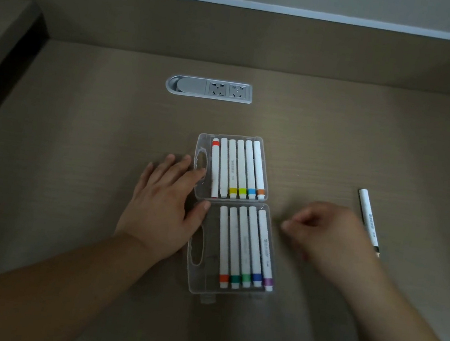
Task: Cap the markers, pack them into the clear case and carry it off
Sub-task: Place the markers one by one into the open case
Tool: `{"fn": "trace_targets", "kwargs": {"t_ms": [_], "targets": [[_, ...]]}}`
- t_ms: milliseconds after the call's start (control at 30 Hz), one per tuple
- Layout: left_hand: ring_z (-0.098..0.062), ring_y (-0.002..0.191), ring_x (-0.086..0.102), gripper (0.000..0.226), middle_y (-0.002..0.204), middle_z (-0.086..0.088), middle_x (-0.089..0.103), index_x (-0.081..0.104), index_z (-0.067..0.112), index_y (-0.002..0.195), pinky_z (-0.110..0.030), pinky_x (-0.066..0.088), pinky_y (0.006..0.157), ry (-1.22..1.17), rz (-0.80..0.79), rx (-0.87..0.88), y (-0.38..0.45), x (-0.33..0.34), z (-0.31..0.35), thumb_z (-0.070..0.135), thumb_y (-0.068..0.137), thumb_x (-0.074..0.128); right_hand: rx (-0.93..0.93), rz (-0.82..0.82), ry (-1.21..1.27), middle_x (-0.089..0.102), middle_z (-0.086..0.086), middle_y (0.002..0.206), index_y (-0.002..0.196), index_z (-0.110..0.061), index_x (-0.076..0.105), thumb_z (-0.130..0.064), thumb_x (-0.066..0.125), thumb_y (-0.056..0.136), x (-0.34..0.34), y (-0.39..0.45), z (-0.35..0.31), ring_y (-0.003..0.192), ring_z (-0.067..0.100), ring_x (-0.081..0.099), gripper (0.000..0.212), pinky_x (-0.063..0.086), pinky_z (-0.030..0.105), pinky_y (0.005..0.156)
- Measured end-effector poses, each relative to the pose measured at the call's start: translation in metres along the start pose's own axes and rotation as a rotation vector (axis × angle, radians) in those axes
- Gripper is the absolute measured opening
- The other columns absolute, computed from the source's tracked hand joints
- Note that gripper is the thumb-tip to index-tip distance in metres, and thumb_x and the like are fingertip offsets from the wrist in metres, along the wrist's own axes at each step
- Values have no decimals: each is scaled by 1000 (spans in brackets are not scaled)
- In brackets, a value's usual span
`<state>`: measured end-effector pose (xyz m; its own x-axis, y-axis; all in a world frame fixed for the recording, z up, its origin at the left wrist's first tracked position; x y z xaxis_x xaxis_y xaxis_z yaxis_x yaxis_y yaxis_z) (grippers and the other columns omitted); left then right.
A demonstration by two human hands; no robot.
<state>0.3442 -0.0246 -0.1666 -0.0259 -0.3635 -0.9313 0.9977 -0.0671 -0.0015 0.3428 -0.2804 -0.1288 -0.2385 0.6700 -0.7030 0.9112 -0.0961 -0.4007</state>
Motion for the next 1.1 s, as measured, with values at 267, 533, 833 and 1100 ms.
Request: {"fn": "trace_targets", "kwargs": {"t_ms": [267,533,833,1100], "targets": [[-16,152,7,64,163,4,24,27,36,151,-48,8,124,18,-2,8,1,2,0,63,93,32,179,357,-258,70,7,81,83,-20,63,-31,72,78,-83,27,77,84,32,64,16,48,34,70],[-15,152,7,66,162,4,25,28,36,151,-48,8,124,14,0,5,1,1,0,64,91,30,127,306,-104,61,-1,64,80,-13,67,-23,75,82,-61,33,74,58,14,57,13,34,23,51],[-17,152,9,64,162,3,26,29,36,150,-49,9,124,16,12,0,-1,-2,0,62,92,33,71,-206,485,68,14,61,79,-6,69,-12,70,87,30,5,8,53,22,64,11,51,28,49],[-18,152,13,63,161,3,28,31,35,149,-48,10,123,49,27,4,0,-1,0,63,94,34,50,-326,179,73,8,65,70,-14,69,-20,76,84,78,-19,-42,58,18,72,16,63,37,61]]}}
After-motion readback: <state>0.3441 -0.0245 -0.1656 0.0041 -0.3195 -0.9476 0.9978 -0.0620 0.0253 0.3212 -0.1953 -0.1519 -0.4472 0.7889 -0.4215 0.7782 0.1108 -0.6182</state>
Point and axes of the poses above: each hand's wrist, its own y-axis towards the middle knuckle, its own x-axis out of the palm, z = x × y, the point moved 9 cm from there along y, towards the middle knuckle
